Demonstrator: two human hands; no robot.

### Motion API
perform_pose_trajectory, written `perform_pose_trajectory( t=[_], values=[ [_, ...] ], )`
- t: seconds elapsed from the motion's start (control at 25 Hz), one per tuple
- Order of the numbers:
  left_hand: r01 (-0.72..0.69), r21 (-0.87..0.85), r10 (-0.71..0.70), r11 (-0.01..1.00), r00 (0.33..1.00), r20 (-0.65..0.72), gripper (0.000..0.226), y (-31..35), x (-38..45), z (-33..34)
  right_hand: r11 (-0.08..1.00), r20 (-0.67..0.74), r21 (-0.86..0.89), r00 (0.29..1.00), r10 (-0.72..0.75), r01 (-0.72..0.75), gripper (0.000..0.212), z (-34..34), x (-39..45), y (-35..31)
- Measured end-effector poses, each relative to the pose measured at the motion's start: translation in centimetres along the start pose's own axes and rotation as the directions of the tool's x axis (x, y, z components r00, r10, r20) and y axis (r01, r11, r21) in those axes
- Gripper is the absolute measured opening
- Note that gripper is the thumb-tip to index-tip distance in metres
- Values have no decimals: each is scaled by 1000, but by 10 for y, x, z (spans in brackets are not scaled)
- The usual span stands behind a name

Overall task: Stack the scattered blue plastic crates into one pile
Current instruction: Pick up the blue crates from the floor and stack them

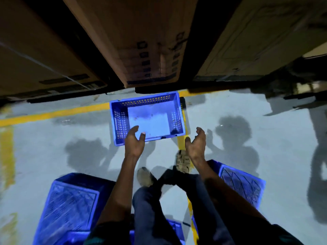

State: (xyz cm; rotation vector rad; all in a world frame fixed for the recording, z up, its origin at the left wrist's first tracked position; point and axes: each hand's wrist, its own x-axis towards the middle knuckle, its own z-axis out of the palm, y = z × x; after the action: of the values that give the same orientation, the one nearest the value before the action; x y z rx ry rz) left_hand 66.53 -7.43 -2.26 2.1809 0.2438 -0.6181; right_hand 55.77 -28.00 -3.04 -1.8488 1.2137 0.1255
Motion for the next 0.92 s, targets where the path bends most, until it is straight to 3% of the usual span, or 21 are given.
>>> perform_pose_trajectory(
  t=[0.12,0.24,0.32,0.44,0.56,0.68,0.8,0.92],
  values=[
    [-76,-32,79,997,992,94,31,45,-71,-19,1000,-40,28,999,10,-9,60,-54,-51,-20],
    [-216,-25,215,976,944,252,11,84,-113,-35,996,-123,84,992,7,3,61,-99,-94,-31],
    [-286,8,265,958,896,356,12,103,-126,-41,990,-206,134,976,71,-44,60,-119,-119,-36],
    [-458,93,345,884,775,529,28,129,-137,-40,960,-320,241,923,215,-140,60,-134,-160,-30],
    [-653,100,421,751,590,688,28,155,-149,-29,914,-449,337,814,368,-227,58,-141,-215,-1],
    [-765,79,407,639,424,809,28,172,-168,-2,825,-484,471,690,538,-312,56,-139,-267,42],
    [-800,76,349,595,343,872,27,174,-195,35,700,-465,593,541,701,-397,56,-136,-308,81],
    [-866,36,261,499,190,946,27,167,-243,82,552,-418,727,375,827,-408,56,-137,-350,122]
  ],
)
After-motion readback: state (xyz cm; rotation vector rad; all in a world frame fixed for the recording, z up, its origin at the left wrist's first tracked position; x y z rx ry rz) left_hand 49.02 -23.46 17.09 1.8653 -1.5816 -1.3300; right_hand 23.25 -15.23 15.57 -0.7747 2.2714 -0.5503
